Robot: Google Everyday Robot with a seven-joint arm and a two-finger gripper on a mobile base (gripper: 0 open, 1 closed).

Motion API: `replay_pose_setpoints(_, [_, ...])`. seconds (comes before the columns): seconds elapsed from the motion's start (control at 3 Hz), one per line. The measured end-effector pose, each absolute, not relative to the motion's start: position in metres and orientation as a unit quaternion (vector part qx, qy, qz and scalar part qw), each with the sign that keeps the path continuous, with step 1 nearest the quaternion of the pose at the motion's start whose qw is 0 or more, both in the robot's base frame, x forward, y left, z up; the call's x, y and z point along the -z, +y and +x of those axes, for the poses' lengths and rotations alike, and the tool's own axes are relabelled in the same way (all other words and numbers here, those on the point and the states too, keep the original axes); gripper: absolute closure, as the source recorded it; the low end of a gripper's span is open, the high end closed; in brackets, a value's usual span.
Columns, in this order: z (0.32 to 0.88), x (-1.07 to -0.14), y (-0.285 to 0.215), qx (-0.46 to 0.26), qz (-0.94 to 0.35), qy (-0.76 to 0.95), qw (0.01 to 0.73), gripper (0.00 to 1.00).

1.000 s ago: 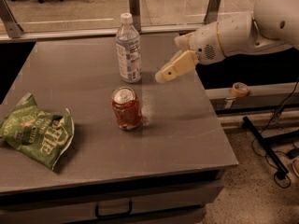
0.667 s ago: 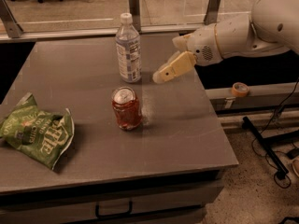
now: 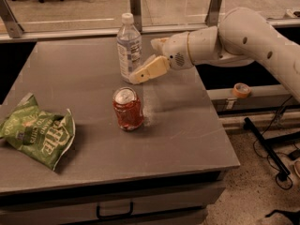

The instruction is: Pick blue plastic bottle

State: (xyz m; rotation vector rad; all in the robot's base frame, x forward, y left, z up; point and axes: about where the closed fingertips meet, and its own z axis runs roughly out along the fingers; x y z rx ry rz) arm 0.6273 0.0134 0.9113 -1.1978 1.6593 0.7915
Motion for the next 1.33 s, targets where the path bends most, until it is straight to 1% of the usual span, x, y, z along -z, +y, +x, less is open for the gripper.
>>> replay_pose_setpoints(0.33, [0.645, -0.905, 0.039, -0.331, -0.487, 0.652, 0.478, 0.00])
replay_pose_setpoints(0.67, [0.662, -0.900, 0.057, -0.338, -0.492, 0.632, 0.495, 0.15])
replay_pose_setpoints(1.0, [0.671, -0.897, 0.070, -0.352, -0.491, 0.614, 0.508, 0.39])
replay_pose_setpoints(1.33, [0.674, -0.898, 0.075, -0.365, -0.486, 0.603, 0.517, 0.61])
